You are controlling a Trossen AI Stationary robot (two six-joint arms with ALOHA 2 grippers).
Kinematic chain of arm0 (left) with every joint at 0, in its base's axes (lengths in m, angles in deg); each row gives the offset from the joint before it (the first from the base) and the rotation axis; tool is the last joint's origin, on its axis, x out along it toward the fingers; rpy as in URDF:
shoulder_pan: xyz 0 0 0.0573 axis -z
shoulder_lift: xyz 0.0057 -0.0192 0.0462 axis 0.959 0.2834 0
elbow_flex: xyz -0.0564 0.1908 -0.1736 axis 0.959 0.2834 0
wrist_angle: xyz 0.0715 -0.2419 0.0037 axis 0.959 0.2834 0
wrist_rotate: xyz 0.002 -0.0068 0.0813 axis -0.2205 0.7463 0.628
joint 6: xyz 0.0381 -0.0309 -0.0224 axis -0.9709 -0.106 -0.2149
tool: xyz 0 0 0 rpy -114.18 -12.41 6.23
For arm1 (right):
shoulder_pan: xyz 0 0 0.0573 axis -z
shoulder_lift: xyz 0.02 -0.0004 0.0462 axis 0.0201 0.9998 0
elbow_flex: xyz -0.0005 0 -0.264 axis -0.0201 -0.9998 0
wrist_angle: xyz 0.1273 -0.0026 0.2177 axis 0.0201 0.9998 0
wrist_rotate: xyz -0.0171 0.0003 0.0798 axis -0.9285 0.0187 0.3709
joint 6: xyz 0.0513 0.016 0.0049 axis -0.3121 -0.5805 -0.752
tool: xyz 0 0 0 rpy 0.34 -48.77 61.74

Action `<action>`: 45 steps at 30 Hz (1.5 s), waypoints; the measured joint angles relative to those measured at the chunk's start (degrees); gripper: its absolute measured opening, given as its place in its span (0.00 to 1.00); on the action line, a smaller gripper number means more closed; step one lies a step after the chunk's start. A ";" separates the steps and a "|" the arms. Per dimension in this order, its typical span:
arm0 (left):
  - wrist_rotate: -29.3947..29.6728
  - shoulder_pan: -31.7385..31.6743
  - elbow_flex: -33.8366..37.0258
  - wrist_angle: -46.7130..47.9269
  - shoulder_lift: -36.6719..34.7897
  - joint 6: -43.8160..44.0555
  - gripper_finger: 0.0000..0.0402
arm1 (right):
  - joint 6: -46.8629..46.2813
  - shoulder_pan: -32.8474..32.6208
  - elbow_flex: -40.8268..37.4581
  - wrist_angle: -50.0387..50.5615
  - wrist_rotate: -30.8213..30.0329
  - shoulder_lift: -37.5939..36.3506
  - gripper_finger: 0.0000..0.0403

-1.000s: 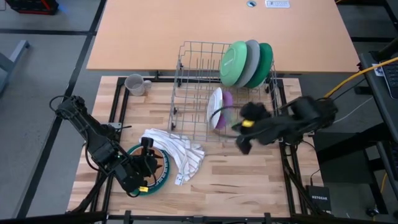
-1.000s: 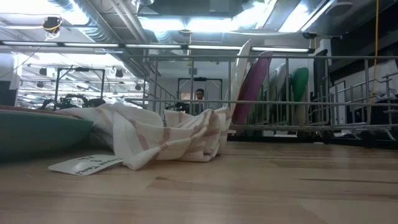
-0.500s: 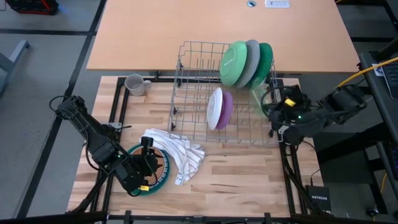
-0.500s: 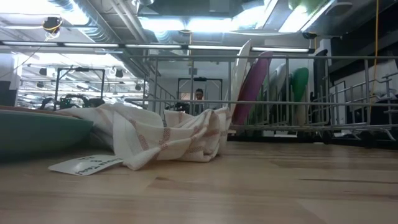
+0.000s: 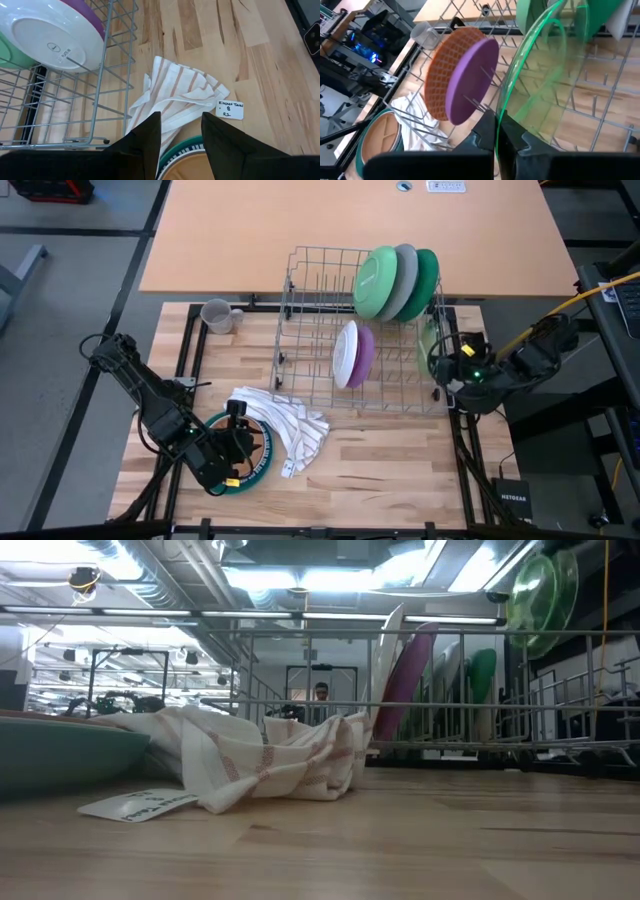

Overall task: Sort dishes
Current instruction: Put the transparent green plate into the dish rack

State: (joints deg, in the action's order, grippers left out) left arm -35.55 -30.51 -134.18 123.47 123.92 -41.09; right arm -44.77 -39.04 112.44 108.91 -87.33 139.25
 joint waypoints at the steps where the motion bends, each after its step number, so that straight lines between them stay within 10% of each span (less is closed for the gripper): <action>1: 0.00 0.00 0.00 0.00 0.00 -0.04 0.32 | -0.03 0.00 -1.27 -0.90 0.01 -0.69 0.00; 45: -0.01 0.00 0.00 -0.07 0.02 -0.12 0.32 | -6.85 0.02 -23.74 -4.73 4.51 -5.63 0.01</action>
State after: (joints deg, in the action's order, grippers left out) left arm -35.57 -30.51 -134.18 123.40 123.94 -41.20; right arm -51.62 -39.02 88.71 104.18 -82.82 133.62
